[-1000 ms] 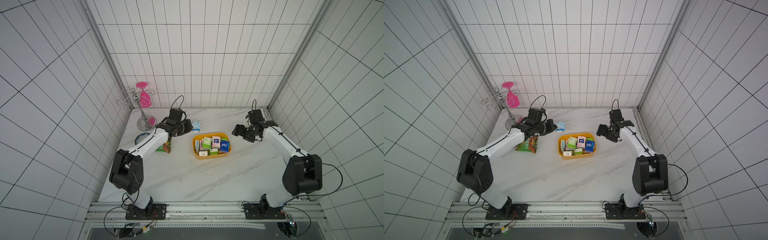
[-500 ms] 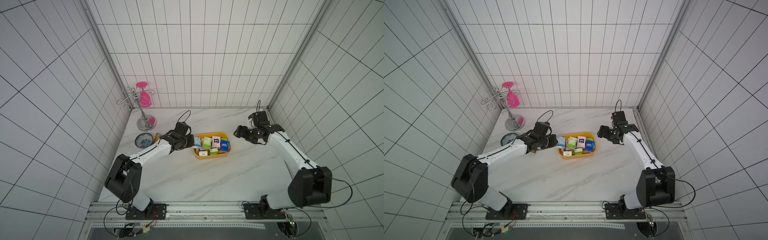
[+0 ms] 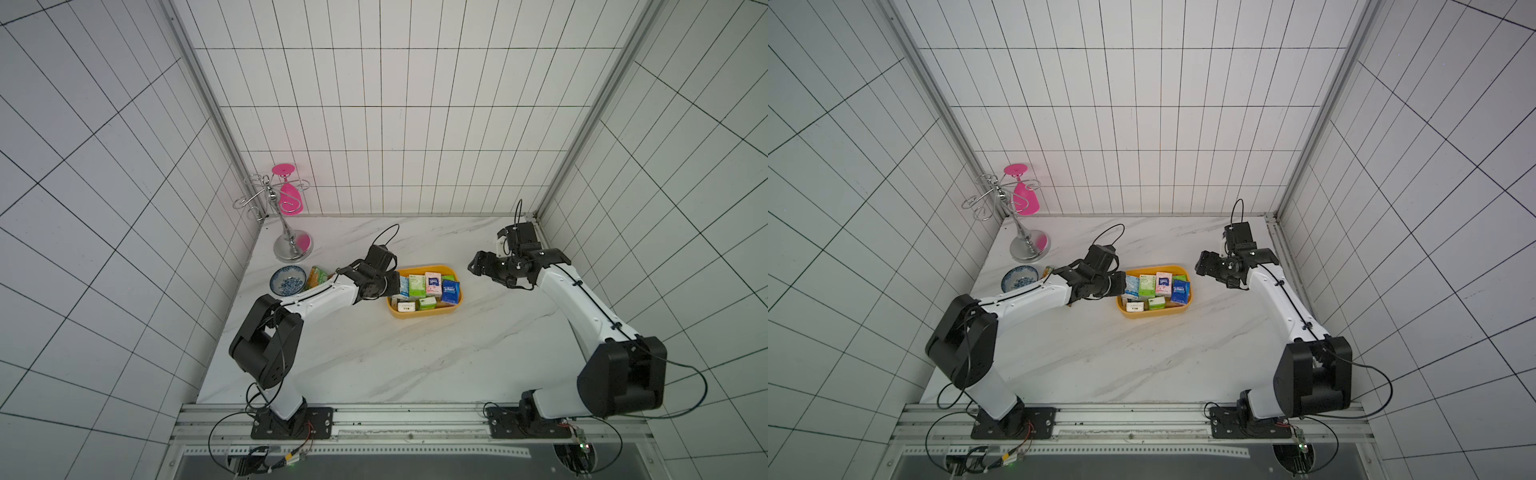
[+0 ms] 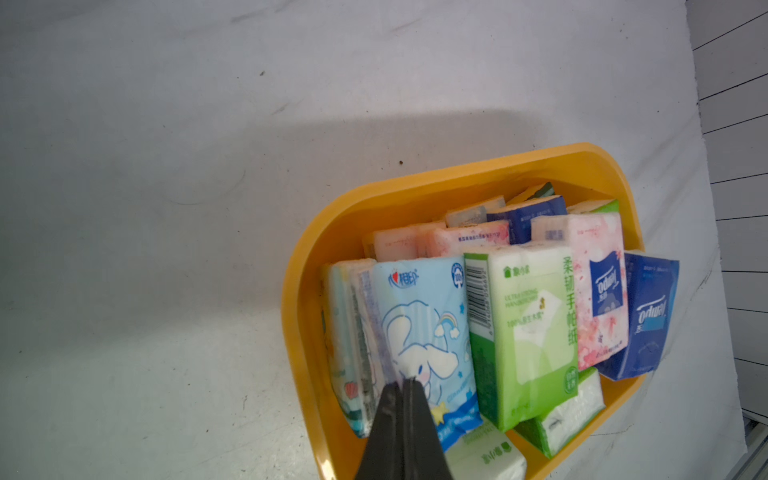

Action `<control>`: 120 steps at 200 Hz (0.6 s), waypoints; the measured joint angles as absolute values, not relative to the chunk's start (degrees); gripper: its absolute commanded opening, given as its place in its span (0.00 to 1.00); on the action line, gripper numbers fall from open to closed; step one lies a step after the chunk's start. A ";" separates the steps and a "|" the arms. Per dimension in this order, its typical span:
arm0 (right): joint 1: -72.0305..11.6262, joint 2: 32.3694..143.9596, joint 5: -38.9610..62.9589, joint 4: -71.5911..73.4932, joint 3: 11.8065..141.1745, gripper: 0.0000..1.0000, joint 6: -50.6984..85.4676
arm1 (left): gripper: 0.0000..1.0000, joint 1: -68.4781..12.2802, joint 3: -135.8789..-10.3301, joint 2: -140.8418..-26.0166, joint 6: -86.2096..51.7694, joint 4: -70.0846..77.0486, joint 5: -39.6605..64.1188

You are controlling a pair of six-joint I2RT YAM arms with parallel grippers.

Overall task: Put the pocket tissues into the storage box
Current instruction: Place the pocket tissues in the storage box, then reset both arms

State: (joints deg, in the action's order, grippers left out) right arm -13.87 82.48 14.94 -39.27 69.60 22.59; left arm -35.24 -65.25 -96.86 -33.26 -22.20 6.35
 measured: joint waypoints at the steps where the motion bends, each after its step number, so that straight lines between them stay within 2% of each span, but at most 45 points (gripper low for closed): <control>1: -13.87 82.48 14.94 -39.27 69.60 0.87 22.59 | 0.00 -35.29 -65.25 -96.86 -33.30 -22.15 6.33; 19: -13.87 82.48 13.82 -39.29 69.60 0.92 22.31 | 0.01 -35.48 -65.25 -96.88 -33.76 -22.00 6.00; 25: -13.87 82.48 13.17 -39.27 69.60 0.94 22.09 | 0.11 -35.48 -65.25 -96.88 -33.89 -22.02 5.96; 34: -13.87 82.48 11.92 -39.27 69.60 0.97 21.82 | 0.35 -35.46 -65.25 -96.88 -33.87 -22.04 5.72; 43: -13.87 82.48 10.17 -39.20 69.60 0.98 21.21 | 0.51 -35.46 -65.30 -96.88 -34.09 -22.06 5.63; 59: -13.82 82.48 6.83 -38.50 69.60 1.00 20.05 | 0.69 -35.03 -65.47 -96.60 -34.04 -22.52 5.34; 68: -13.82 82.48 4.93 -37.82 69.60 1.00 19.27 | 0.74 -34.44 -65.54 -96.07 -34.00 -23.31 5.23; 83: -13.82 82.48 1.04 -35.68 69.45 0.99 17.43 | 0.76 -32.69 -65.73 -94.74 -33.91 -24.82 5.15; 86: -13.80 82.46 0.14 -35.00 69.30 0.99 16.88 | 0.81 -32.10 -65.91 -94.32 -33.61 -25.32 5.13; 93: -13.72 82.24 -2.09 -32.97 68.55 0.99 15.59 | 0.82 -30.85 -66.28 -93.47 -33.23 -26.28 5.15; 97: -13.65 82.08 -3.14 -31.94 68.05 0.99 14.94 | 0.88 -30.24 -66.46 -93.01 -33.56 -26.63 5.13; 120: -11.55 80.55 -9.74 -24.49 62.41 0.99 10.22 | 0.90 -25.21 -67.20 -88.66 -31.97 -28.56 4.89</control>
State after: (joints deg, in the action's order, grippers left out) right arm -11.55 80.55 -9.74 -24.49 62.41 10.22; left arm -25.21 -67.20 -88.66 -31.97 -28.56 4.89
